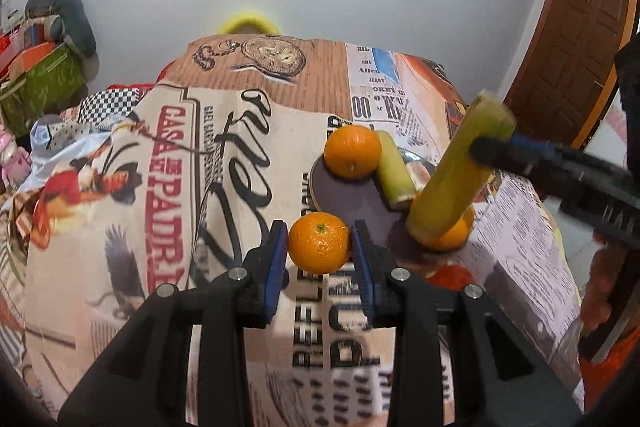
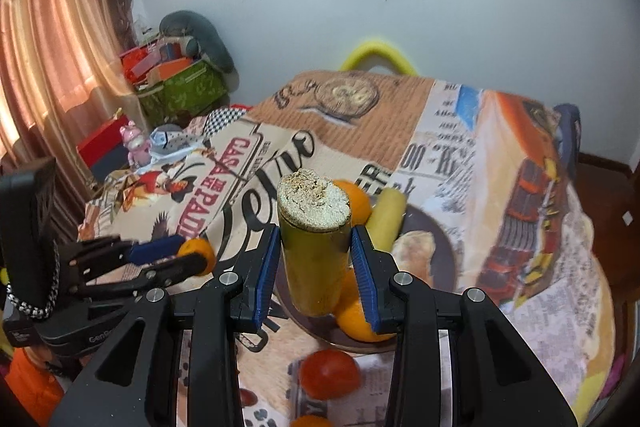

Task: Organize fruits

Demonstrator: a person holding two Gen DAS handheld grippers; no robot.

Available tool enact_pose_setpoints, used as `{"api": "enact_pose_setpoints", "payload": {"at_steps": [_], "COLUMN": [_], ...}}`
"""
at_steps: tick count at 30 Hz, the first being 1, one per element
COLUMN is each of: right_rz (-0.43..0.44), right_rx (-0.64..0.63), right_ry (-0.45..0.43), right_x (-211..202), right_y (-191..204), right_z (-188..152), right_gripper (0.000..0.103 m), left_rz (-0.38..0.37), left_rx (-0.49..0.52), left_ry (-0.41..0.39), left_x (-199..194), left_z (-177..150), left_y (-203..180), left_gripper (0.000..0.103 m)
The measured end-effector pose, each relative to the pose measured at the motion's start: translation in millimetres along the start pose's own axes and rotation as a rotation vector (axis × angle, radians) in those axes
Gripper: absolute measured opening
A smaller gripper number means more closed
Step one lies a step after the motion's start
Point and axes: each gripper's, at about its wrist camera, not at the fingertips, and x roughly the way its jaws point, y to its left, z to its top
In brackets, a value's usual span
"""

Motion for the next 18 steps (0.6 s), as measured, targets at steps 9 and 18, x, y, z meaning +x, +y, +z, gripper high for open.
{"api": "enact_pose_setpoints", "payload": {"at_steps": [9, 18], "right_rz": [0.014, 0.000], "right_rx": [-0.007, 0.009], "right_ry": [0.083, 0.091], "right_x": [40, 53], "right_y": [-4, -17], "right_z": [-5, 5], "right_gripper": [0.033, 0.034], "left_rz": [-0.001, -0.051], "left_rx": [-0.009, -0.030], "left_ry": [0.023, 0.053], "left_x": [33, 65], "left_z": [8, 22], "left_y": [2, -4], "left_gripper": [0.032, 0.032]}}
